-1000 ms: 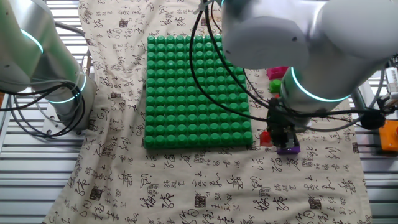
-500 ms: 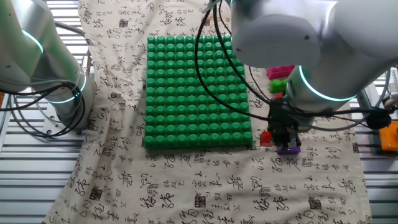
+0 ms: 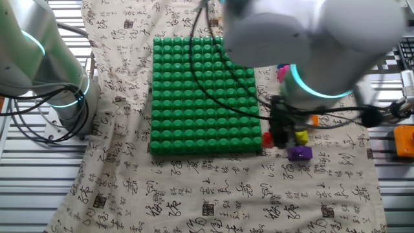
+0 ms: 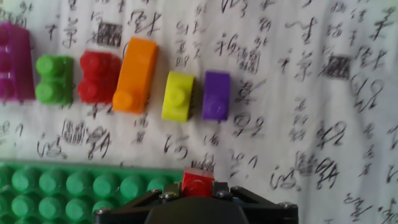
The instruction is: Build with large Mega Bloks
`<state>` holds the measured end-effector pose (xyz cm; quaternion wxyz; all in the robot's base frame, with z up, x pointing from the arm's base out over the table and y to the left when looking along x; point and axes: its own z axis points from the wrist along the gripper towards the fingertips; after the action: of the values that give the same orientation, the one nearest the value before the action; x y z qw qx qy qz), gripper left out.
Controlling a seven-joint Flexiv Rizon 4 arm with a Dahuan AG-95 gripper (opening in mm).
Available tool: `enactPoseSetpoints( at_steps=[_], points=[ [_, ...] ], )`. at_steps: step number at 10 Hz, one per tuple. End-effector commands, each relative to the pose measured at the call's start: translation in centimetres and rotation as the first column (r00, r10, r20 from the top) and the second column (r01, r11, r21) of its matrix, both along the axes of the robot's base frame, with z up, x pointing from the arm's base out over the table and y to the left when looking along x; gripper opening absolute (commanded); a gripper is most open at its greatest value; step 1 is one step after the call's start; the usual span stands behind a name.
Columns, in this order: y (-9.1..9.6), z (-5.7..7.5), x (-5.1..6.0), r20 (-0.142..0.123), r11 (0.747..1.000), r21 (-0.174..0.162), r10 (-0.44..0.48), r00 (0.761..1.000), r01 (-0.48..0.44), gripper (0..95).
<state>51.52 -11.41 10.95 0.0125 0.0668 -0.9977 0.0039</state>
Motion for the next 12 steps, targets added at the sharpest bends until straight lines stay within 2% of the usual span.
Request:
enactPoseSetpoints(
  at_steps=[1, 6, 12],
  points=[
    [0.2, -0.6, -0.3, 0.007, 1.0, -0.002, -0.001, 1.0, 0.001, 0.0],
    [0.1, -1.4, -1.1, 0.013, 1.0, 0.002, 0.015, 1.0, -0.015, 0.0],
    [0.7, -2.4, -1.4, 0.021, 0.999, -0.006, 0.034, 0.999, -0.034, 0.0]
  ],
)
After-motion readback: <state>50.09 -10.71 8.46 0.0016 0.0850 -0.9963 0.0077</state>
